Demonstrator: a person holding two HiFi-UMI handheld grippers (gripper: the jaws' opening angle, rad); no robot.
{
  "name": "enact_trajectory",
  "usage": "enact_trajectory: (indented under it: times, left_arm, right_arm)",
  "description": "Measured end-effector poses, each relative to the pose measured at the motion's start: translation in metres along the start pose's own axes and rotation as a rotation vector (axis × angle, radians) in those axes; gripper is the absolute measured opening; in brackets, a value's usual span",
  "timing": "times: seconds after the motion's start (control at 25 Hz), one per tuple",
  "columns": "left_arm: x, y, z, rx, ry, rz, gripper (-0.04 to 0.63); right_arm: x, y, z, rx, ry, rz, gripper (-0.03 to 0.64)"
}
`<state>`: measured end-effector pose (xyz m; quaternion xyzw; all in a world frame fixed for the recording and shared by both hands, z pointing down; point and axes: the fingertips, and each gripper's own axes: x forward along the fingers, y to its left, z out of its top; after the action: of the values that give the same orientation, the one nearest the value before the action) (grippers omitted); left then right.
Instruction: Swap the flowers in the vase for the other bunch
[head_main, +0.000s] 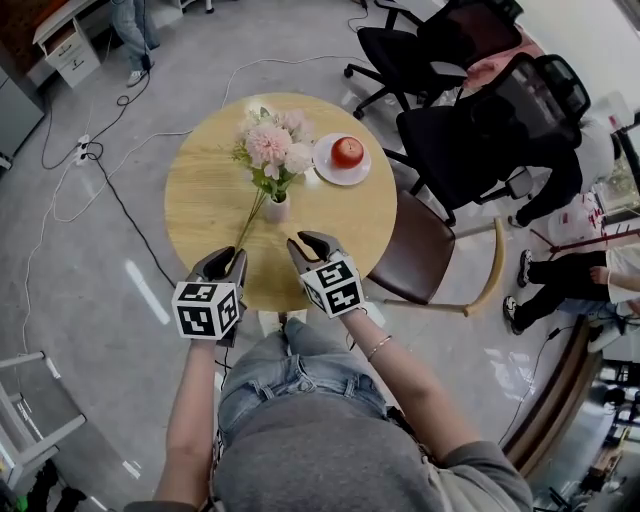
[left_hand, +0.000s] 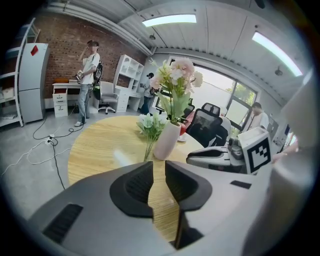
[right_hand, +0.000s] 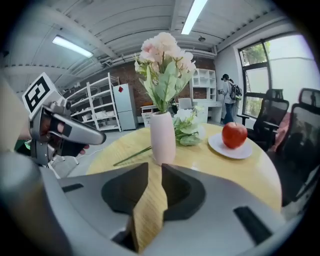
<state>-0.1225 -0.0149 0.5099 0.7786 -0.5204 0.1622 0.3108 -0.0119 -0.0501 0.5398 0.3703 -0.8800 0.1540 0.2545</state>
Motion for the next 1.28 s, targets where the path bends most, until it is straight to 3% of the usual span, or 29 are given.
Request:
enact_trajectory:
  times: [0.28,0.68,1.28]
  left_arm:
    - [-0.010,-0.002,-0.012,0.020,0.004,0.019,0.050]
    - [-0.027,-0.001,-0.017,-0.013,-0.027,0.049,0.023]
    - [-0.058,-0.047,-0.015,-0.003,-0.141,0.115,0.023]
  right_arm:
    - [-0.029,0.009,0.003,0.057,-0.042,-0.031,0.026]
    - [-0.061,0.021,0.004,0.156,-0.081,0.019,0.011]
    - [-0.121,0.013,0.017,0.126,-0.191,0.010,0.009]
